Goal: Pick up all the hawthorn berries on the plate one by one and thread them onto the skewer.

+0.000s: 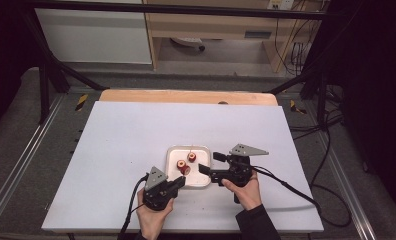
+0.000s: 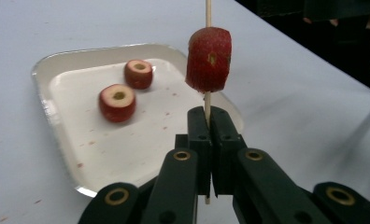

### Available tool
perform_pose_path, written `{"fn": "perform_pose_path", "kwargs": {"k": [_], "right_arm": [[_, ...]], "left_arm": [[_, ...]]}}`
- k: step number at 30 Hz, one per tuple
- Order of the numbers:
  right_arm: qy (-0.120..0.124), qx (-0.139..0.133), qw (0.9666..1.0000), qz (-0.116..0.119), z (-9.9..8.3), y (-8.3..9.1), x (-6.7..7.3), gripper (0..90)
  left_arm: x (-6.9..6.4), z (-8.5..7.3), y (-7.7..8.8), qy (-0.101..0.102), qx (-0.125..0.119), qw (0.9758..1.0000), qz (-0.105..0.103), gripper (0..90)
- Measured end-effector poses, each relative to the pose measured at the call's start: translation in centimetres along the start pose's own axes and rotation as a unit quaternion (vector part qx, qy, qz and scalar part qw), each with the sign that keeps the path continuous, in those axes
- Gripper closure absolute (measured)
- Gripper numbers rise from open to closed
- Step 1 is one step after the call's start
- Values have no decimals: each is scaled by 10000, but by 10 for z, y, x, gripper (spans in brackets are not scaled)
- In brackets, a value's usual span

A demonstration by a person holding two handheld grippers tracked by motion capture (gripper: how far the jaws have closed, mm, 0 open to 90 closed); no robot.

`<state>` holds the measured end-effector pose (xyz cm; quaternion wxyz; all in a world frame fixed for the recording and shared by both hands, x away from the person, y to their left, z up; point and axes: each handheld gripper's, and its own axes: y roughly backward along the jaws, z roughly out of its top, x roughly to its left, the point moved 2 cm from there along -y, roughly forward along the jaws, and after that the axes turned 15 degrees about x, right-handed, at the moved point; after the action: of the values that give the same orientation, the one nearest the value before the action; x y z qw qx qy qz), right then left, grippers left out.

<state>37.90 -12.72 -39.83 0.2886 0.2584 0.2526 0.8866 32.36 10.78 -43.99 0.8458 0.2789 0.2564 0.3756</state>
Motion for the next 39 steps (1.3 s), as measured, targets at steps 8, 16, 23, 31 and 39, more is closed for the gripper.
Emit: {"fn": "perform_pose_path", "kwargs": {"k": [8,16,23,31,39], "right_arm": [[164,832,9959,-307,3,-7,-15,63],[526,1642,9827,-680,12,-25,-19,34],[761,1969,9750,-686,22,-40,-18,47],[1095,2336,9627,-820,36,-56,-21,65],[1133,2473,9590,-790,48,-68,-24,82]], "left_arm": [[18,-13,11,-76,143,9995,263,881],[24,-19,16,-101,184,9994,293,880],[29,-21,19,-89,176,9994,301,879],[32,-23,18,-84,200,9993,308,878],[34,-24,19,-90,183,9993,321,878]]}}
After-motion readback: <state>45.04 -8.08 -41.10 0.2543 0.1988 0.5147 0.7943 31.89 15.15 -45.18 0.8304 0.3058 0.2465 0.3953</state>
